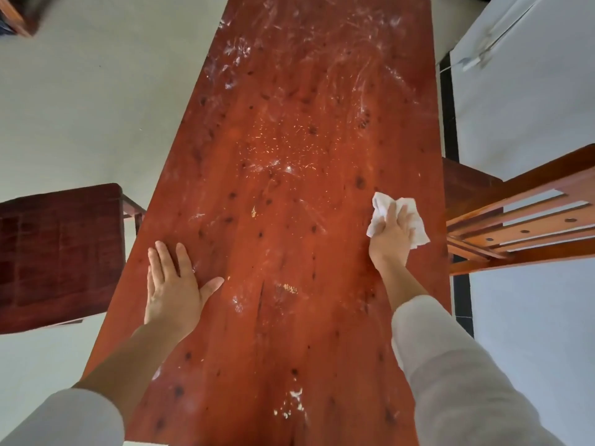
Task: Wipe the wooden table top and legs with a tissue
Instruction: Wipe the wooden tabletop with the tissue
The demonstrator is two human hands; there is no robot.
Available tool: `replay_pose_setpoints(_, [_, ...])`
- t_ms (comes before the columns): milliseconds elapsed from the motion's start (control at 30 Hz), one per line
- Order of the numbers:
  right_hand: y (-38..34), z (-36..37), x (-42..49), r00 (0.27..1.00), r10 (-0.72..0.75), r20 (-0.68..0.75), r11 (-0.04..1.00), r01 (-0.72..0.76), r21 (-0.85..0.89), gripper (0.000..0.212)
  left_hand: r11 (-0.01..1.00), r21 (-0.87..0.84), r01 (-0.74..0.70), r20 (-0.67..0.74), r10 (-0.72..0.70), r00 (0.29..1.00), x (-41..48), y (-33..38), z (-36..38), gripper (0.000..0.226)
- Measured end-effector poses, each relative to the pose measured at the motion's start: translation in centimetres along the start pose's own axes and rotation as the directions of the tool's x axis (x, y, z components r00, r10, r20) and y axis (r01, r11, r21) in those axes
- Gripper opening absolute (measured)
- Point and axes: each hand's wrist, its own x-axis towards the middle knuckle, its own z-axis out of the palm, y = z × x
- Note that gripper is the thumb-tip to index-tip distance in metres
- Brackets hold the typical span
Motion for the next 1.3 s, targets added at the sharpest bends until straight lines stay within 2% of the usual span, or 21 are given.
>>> replay_pose_setpoints(100, [-5.0,2.3,-2.6,0.977,-0.213,0.022,0.974,0.211,0.079,0.053,1.000,0.002,0.001,0.008,-0.001,1.000,-0.1,0.0,-0.1,0.110])
replay_pose_setpoints(167, [-7.5,3.2,-6.0,0.929,-0.362,0.071,0.920,0.344,0.187,0.052,1.000,0.001,0.000,0.019,0.000,1.000,-0.2,0.1,-0.3,0.107])
replay_pose_setpoints(300, [-9.4,2.8,-10.9,0.705,-0.663,0.253,0.745,0.587,0.318,0.049,1.000,0.010,0.027,0.041,-0.027,0.999,-0.5,0.5,-0.8,0.104])
replay_pose_setpoints(333, [-8.8,2.1,-10.9,0.677,-0.699,0.230,0.709,0.615,0.345,0.056,0.999,0.009,0.034,0.054,-0.034,0.998,-0.4,0.6,-0.8,0.104])
replay_pose_setpoints(367, [-7.7,1.3,-10.4,0.681,-0.713,0.167,0.689,0.637,0.346,0.064,0.999,0.008,0.041,0.065,-0.041,0.997,-0.4,0.6,-0.9,0.103])
replay_pose_setpoints(400, [-6.0,0.7,-9.2,0.699,-0.711,0.079,0.678,0.651,0.341,0.067,0.999,0.010,0.044,0.071,-0.045,0.996,-0.3,0.6,-1.0,0.103])
replay_pose_setpoints(433, [-3.7,0.2,-7.7,0.753,-0.657,0.021,0.717,0.617,0.326,0.066,0.999,0.014,0.045,0.074,-0.046,0.996,-0.2,0.6,-1.1,0.103])
replay_pose_setpoints(533, [4.6,-2.4,-3.5,0.956,-0.293,-0.032,0.936,0.293,0.194,0.047,0.999,0.008,0.043,0.085,-0.044,0.995,-0.3,0.7,-1.2,0.101])
replay_pose_setpoints(600, [8.8,-4.1,-3.3,0.998,-0.057,-0.040,0.992,0.061,0.113,0.044,0.999,-0.002,0.041,0.082,-0.040,0.996,-0.3,0.7,-1.3,0.098])
replay_pose_setpoints(633, [9.7,-4.3,-4.2,0.999,-0.024,-0.027,0.997,0.026,0.078,0.045,0.999,-0.003,0.038,0.081,-0.038,0.996,-0.3,0.7,-1.2,0.097])
replay_pose_setpoints(733, [8.2,-2.1,-8.9,0.991,-0.131,-0.014,0.980,0.132,0.149,0.044,0.999,0.011,0.031,0.067,-0.031,0.997,-0.3,0.6,-1.1,0.096])
replay_pose_setpoints(833, [4.7,1.1,-14.6,0.939,-0.339,-0.048,0.923,0.342,0.177,0.063,0.999,0.005,0.033,0.067,-0.033,0.997,-0.3,0.6,-1.1,0.097])
replay_pose_setpoints(900, [2.6,1.9,-17.6,0.876,-0.458,0.153,0.876,0.415,0.245,0.068,0.999,-0.004,0.039,0.070,-0.039,0.997,-0.3,0.7,-1.2,0.097])
replay_pose_setpoints(967, [1.4,2.0,-19.2,0.758,-0.575,0.308,0.811,0.476,0.340,0.062,0.999,-0.026,0.045,0.057,-0.044,0.997,-0.6,0.8,-1.3,0.098])
replay_pose_setpoints(1000, [1.2,1.4,-19.4,0.707,-0.626,0.329,0.771,0.502,0.391,0.059,0.998,-0.041,0.044,0.031,-0.043,0.999,-0.8,0.8,-1.4,0.097])
replay_pose_setpoints(1033, [1.6,0.8,-18.7,0.694,-0.644,0.323,0.751,0.490,0.443,0.058,0.998,-0.056,0.033,-0.006,-0.033,0.999,-1.1,0.9,-1.5,0.097])
replay_pose_setpoints(1067, [2.1,-0.3,-17.9,0.722,-0.634,0.277,0.747,0.477,0.463,0.058,0.997,-0.070,0.013,-0.045,-0.016,0.999,-1.6,1.0,-1.5,0.096])
replay_pose_setpoints(1133, [4.4,-2.6,-15.5,0.841,-0.525,0.128,0.795,0.431,0.427,0.047,0.993,-0.115,-0.012,-0.086,0.002,0.996,-2.7,1.0,-1.5,0.094])
replay_pose_setpoints(1200, [8.4,-4.6,-13.5,0.948,-0.317,-0.015,0.885,0.301,0.354,0.031,0.978,-0.204,0.033,-0.090,-0.052,0.995,-4.0,0.4,-1.3,0.092])
replay_pose_setpoints(1267, [12.2,-5.1,-13.4,0.996,-0.078,0.042,0.971,0.066,0.228,0.039,0.962,-0.256,0.096,-0.080,-0.120,0.990,-5.3,-1.3,-1.1,0.092])
replay_pose_setpoints(1300, [13.5,-4.7,-14.3,0.994,0.061,0.093,0.982,-0.076,0.172,0.044,0.960,-0.255,0.119,-0.078,-0.143,0.987,-5.8,-2.4,-1.0,0.092])
